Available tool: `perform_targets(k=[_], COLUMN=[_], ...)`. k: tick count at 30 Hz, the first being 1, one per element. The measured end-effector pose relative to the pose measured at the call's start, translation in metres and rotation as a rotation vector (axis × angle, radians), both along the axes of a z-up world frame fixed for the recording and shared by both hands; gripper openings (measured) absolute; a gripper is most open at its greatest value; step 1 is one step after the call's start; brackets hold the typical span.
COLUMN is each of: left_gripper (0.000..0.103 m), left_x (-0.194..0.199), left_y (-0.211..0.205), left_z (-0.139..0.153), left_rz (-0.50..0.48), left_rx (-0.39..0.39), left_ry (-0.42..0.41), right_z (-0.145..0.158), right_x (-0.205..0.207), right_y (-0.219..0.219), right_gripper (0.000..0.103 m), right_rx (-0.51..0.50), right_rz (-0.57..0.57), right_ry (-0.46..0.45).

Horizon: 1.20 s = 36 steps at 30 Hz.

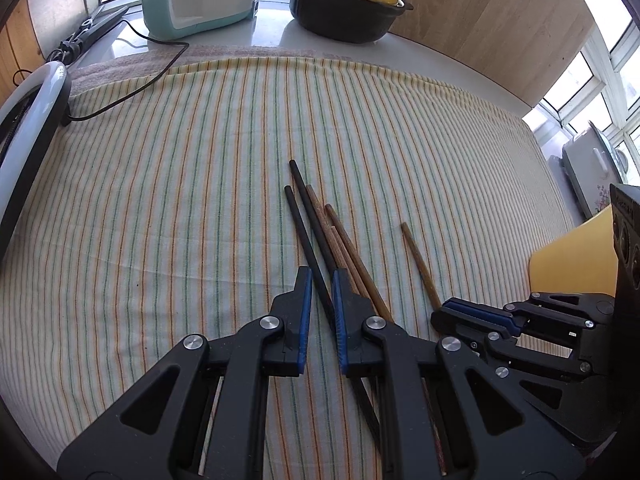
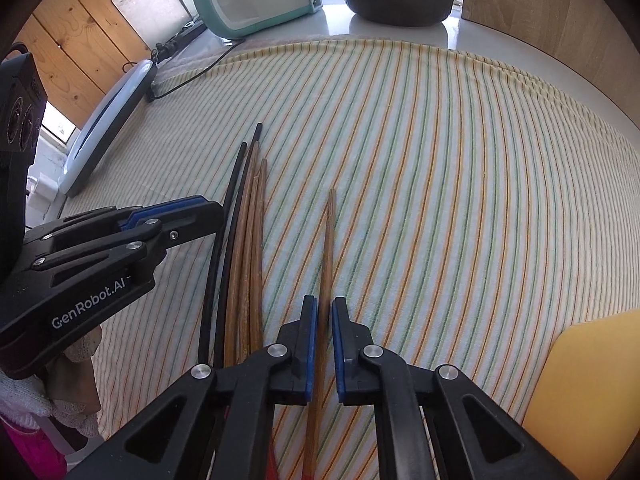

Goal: Organize utensils
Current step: 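Close the right tool on a wooden chopstick while the left tool grasps a black chopstick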

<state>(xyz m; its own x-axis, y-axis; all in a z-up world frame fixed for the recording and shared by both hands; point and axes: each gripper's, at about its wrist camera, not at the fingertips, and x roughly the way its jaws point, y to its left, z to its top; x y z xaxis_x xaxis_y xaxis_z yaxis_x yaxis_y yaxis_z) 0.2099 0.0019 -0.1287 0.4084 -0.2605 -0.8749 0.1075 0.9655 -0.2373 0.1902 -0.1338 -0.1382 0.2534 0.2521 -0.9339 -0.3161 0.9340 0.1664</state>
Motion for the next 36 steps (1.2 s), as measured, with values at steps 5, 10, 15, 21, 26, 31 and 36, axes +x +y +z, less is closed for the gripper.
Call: perform_targets(k=[5,10,15,21,26,31,36], left_gripper=[0.009,0.009,0.009,0.008,0.005,0.004,0.004], left_x=[0.002,0.004,0.011,0.013,0.008,-0.003,-0.019], left_y=[-0.005,-0.005,-0.012,-0.012,0.003,0.015,0.021], left_z=[-0.005,-0.007,-0.009,-0.011,-0.01,0.001,0.025], left_rz=[0.002,0.0,-0.005,-0.025,0.003,0.02,0.015], left_rx=[0.037,0.056,0.083,0.091,0.036,-0.006,-0.04], left_ry=[0.014,0.022,0.024,-0.008,-0.004,-0.03,-0.088], right_z=[-0.001,0.0,0.0,0.0,0.0,0.008,0.029], right_x=[-0.002,0.001,0.007,0.016,0.018,0.012,0.0], right_y=[0.0,0.0,0.004,0.008,0.004,-0.005,-0.013], right_gripper=[0.003,0.004,0.009,0.009,0.003,0.003,0.003], right_rx=[0.002,0.003,0.0,-0.011,0.002,0.028,0.07], right_rz=[0.004,0.004,-0.004,-0.011,-0.028,-0.045,-0.046], right_ry=[-0.004,0.003,0.013,0.019,0.023,0.002,-0.043])
